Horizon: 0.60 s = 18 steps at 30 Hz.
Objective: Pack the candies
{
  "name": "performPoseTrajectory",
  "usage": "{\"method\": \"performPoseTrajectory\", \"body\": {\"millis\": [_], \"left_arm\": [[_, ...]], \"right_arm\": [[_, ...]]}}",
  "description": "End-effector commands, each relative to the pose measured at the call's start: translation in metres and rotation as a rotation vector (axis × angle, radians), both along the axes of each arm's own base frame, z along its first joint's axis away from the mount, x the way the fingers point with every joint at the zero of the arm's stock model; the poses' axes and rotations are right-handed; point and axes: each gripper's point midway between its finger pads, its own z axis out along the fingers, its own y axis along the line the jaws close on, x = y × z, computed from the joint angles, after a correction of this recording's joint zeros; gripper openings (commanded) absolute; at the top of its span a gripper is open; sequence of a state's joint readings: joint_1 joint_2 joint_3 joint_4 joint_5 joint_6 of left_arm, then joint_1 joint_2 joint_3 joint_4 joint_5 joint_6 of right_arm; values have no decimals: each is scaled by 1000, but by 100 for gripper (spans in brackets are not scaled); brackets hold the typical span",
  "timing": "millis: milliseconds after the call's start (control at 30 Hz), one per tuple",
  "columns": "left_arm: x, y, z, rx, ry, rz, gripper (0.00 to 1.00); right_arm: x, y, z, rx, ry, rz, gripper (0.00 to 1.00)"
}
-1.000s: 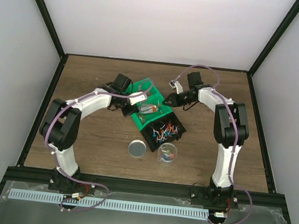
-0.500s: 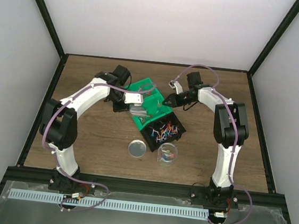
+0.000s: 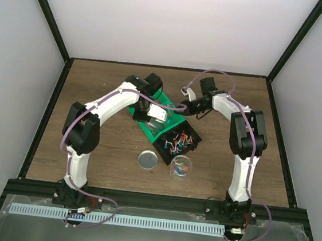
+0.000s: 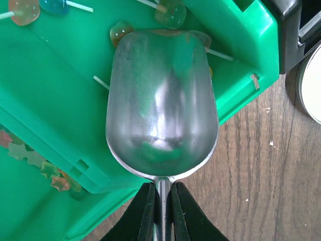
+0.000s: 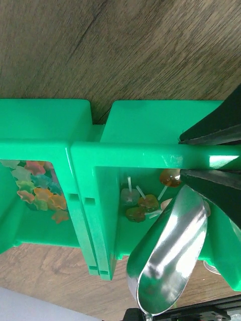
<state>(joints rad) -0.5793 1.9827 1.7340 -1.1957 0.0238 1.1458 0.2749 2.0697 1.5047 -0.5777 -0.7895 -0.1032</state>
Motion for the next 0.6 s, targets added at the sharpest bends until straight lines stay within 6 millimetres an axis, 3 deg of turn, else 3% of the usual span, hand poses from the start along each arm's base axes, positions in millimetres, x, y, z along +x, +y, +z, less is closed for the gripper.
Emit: {"method": "performPoseTrajectory", "body": {"millis": [0,267,567], "left_arm": [[-19,27,-27,184,126,-17,4],[-25,-6,-57,132,185,195,4],[-30,-42,-75,25,226,393,4]], "right_arm": [[5,2,1,-3,1,-7,1],[6,-2,0,-32,-12,-58,1],[6,3,0,-35,-6,-75,1]]}}
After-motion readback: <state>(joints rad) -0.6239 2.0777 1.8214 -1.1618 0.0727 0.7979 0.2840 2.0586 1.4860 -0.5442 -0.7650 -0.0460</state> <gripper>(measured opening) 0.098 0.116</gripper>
